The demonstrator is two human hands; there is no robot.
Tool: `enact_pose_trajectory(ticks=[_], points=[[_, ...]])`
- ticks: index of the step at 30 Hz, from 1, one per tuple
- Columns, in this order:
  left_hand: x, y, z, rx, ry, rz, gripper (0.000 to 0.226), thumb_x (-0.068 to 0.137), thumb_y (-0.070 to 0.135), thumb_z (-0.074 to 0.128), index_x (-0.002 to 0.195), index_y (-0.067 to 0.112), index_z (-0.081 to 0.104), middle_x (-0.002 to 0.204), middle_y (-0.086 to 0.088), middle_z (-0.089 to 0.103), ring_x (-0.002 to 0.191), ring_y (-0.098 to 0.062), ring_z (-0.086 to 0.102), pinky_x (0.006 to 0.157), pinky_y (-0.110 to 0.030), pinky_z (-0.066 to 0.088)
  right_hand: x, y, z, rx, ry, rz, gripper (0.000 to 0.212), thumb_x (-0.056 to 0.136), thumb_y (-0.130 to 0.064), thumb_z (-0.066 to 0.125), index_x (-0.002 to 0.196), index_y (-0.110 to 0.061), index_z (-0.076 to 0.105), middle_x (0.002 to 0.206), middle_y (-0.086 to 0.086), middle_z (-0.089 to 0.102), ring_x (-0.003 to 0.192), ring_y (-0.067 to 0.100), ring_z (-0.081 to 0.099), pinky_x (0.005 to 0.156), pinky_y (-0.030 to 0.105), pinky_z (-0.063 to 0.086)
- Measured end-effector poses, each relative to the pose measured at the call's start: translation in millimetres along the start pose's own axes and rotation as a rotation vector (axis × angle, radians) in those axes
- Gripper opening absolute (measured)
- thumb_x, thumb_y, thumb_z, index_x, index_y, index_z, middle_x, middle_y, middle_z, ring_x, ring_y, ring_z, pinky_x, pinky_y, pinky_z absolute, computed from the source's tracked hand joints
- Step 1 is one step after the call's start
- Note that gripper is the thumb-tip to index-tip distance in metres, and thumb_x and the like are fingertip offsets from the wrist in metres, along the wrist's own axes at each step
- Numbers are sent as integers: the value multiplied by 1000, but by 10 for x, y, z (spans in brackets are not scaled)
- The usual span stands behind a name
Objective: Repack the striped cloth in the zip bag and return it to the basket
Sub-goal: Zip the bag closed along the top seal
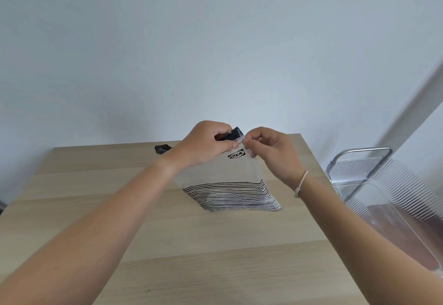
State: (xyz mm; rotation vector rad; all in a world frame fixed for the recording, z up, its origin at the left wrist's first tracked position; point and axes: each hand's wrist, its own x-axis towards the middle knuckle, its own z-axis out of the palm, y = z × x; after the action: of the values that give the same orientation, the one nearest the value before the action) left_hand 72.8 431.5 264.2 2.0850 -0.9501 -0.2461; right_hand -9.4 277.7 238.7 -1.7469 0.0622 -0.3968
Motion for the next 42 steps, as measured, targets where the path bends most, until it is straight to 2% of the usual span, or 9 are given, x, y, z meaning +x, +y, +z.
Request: enact_pose_trajectory(ticks=[4, 7, 9, 16, 22, 26, 32, 39, 42], points=[[1, -47, -18, -55, -13, -48, 21, 76, 29, 71, 68, 10, 64, 55, 1, 42, 50, -8, 35, 45, -14, 25, -8, 1, -15, 22, 12, 17, 17, 82, -8, 62, 67, -17, 60, 63, 1, 59, 58, 12, 49, 61, 22, 43], [11, -65, -42, -137, -21, -71, 5, 75, 27, 72, 78, 23, 70, 61, 4, 58, 57, -9, 50, 58, -18, 40, -11, 1, -31, 41, 28, 22, 18, 82, -8, 61, 67, -18, 59, 60, -4, 59, 55, 9, 49, 58, 17, 43], [17, -79, -60, -127, -26, -79, 3, 76, 25, 71, 75, 23, 70, 64, 3, 60, 60, -9, 52, 63, -22, 41, -13, 3, -48, 57, 35, 27, 18, 82, -7, 61, 67, -18, 59, 61, -4, 59, 55, 8, 49, 58, 15, 43], [23, -69, -67, -46, -26, -54, 14, 75, 26, 73, 63, 23, 66, 53, 7, 48, 48, -2, 38, 46, -10, 27, 14, -30, -45, 13, -16, 33, 14, 82, -9, 61, 71, -17, 58, 72, 3, 58, 57, 8, 49, 61, 17, 43], [25, -86, -138, -64, -97, -75, 8, 76, 27, 72, 71, 21, 71, 65, -1, 60, 61, -9, 49, 61, -22, 36, 12, -24, -75, -40, -36, 28, 13, 84, -12, 61, 73, -17, 58, 73, 6, 57, 60, 11, 49, 64, 20, 42], [27, -93, -130, -50, -100, -60, 10, 76, 27, 71, 69, 20, 69, 58, 6, 58, 55, -5, 46, 52, -10, 33, 5, -16, -80, -11, -35, 36, 13, 83, -10, 61, 73, -18, 58, 72, 3, 57, 57, 7, 49, 60, 14, 42], [41, -113, -78, -13, -102, -26, 18, 77, 26, 70, 61, 29, 64, 45, 16, 50, 45, 0, 40, 44, -8, 29, 7, 10, -71, -13, -87, 43, 12, 83, -8, 61, 74, -16, 59, 70, 5, 51, 65, 21, 44, 62, 26, 36], [38, -138, -64, 11, -96, -15, 20, 78, 26, 70, 61, 31, 61, 44, 18, 49, 44, 0, 40, 44, -9, 28, 10, 60, -46, -57, -39, 45, 19, 82, -11, 64, 68, -22, 57, 64, -6, 54, 53, 5, 51, 58, 10, 40], [36, -139, -57, 18, -93, -20, 15, 78, 26, 70, 65, 28, 63, 45, 18, 50, 44, 1, 41, 44, -8, 29, 19, 68, -37, -134, -15, 55, 20, 81, -14, 65, 65, -19, 54, 58, -3, 52, 55, 8, 50, 51, 11, 35]])
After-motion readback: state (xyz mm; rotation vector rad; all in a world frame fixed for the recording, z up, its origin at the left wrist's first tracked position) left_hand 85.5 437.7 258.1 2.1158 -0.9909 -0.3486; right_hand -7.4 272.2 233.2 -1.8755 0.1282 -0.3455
